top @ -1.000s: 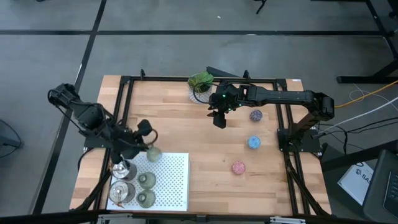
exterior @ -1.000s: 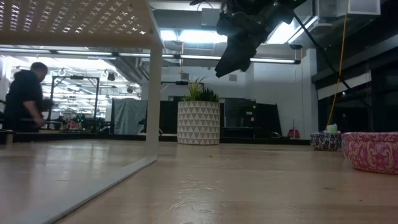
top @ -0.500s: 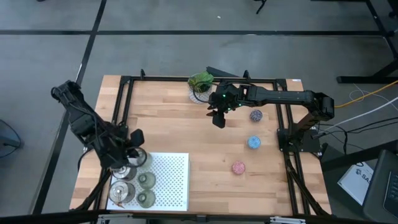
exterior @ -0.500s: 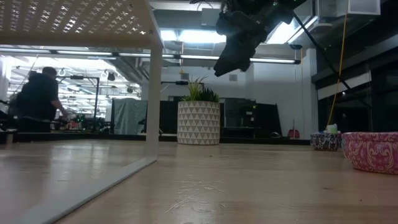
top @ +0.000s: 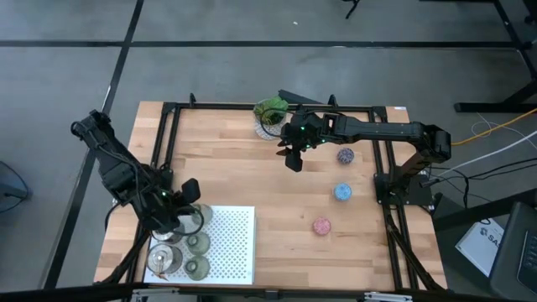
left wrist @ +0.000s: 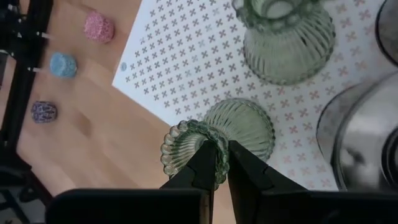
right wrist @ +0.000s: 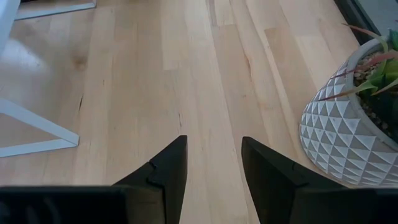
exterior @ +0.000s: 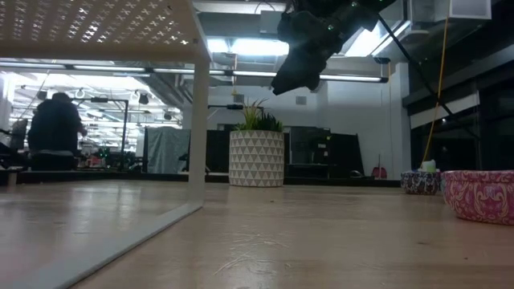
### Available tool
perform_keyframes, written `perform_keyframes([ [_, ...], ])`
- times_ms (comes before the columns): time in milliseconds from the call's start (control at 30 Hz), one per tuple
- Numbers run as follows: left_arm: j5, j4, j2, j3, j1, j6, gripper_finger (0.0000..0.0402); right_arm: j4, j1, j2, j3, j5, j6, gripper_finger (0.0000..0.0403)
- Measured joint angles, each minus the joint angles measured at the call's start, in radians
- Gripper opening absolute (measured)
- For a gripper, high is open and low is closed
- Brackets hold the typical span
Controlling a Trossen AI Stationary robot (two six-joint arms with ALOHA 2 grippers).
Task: Pick & Place candle stick holders
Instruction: Put the transparent candle holder on the shelf
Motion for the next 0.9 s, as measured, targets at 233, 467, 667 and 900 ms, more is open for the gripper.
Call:
perform_keyframes([
  [233,0.032,0.038,0.008,0.0,0.0,0.002,0.0019,0.0,0.0,0.0,0.0,-0.001,-0.003,0.0153],
  [467,0.109,0.035,-0.007,-0.001,0.0,-0.084,0.0023,0.0,0.0,0.0,0.0,-0.003,-0.003,0.0153],
  [667,0.117,0.044,-0.003,-0.003,0.0,-0.156,0.0048,0.0,0.0,0.0,0.0,-0.003,-0.003,0.0153],
  [900,0.106,0.042,-0.004,-0.004,0.0,-0.151,0.0062,0.0,0.001,0.0,0.0,-0.003,-0.003,0.0154],
])
